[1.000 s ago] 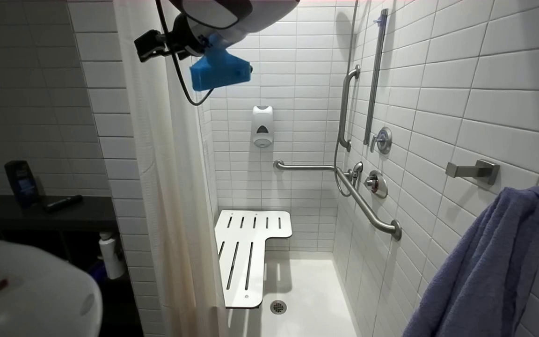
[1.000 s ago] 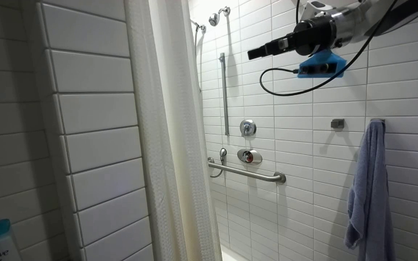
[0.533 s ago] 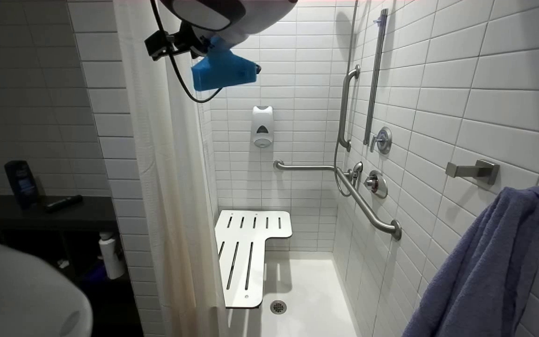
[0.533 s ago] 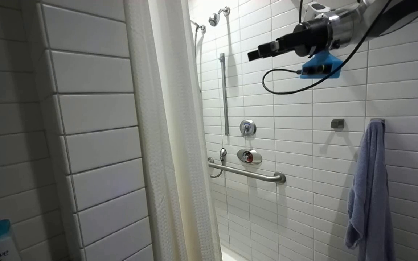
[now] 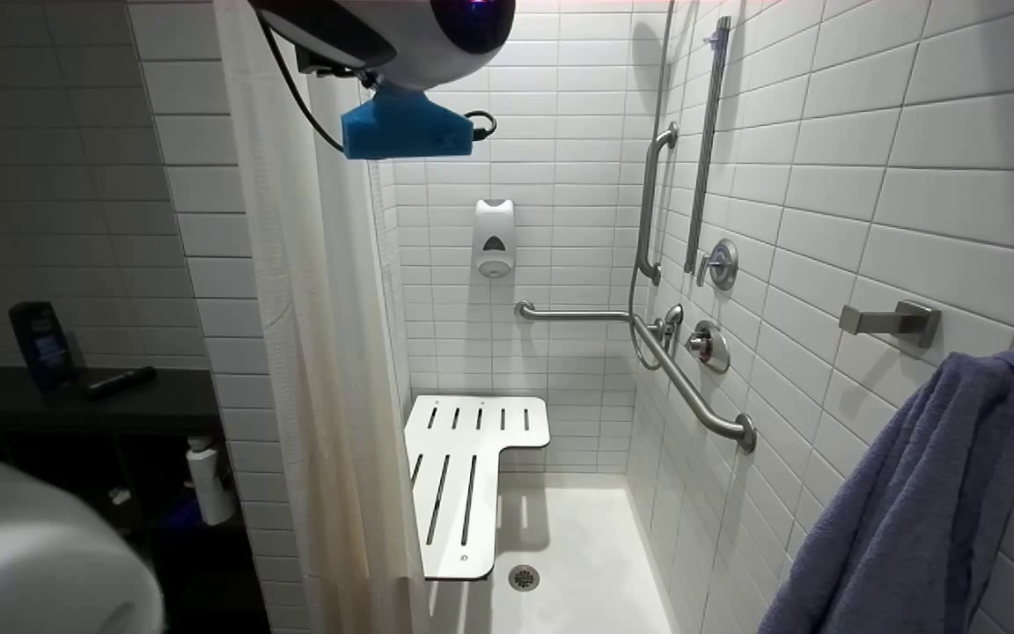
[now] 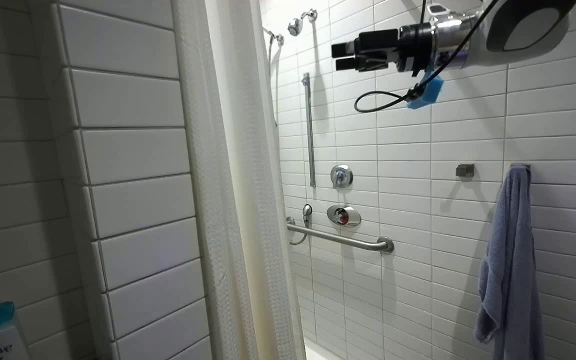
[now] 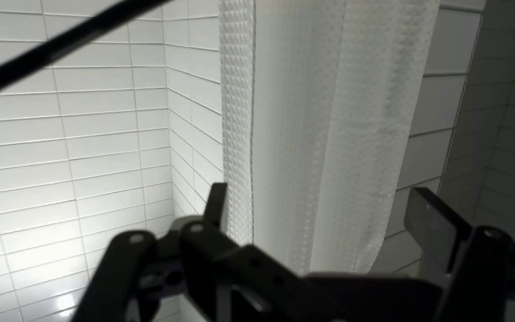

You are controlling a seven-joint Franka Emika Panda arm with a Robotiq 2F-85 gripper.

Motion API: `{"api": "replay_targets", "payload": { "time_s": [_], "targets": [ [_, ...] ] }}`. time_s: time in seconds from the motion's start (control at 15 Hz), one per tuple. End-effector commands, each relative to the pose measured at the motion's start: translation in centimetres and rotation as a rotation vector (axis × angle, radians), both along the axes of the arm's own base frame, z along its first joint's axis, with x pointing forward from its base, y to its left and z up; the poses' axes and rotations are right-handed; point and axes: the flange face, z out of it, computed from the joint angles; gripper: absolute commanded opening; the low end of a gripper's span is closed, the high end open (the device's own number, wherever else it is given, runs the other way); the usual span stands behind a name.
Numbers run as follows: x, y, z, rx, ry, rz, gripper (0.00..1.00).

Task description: Pull the shower curtain sightly to the right

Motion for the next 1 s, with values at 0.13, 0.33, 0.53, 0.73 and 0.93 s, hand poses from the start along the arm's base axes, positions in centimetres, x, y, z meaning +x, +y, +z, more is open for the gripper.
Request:
{"api": "replay_targets", "payload": {
  "time_s": [0.13,0.33,0.53,0.73,0.93],
  "targets": [
    [-0.1,-0.2,-0.2,-0.049,0.012,0.039,1.00],
    [-0.3,-0.4,-0.5,-0.107,0.012,0.115,1.00],
    [-0.6,-0.5,-0.5,-0.122,0.003,0.186,1.00],
    [-0.8,-0.6,-0.4,-0.103,-0.005,0.231,1.00],
    [-1.0,-0.6,-0.4,-0.082,-0.005,0.275,1.00]
  ]
}}
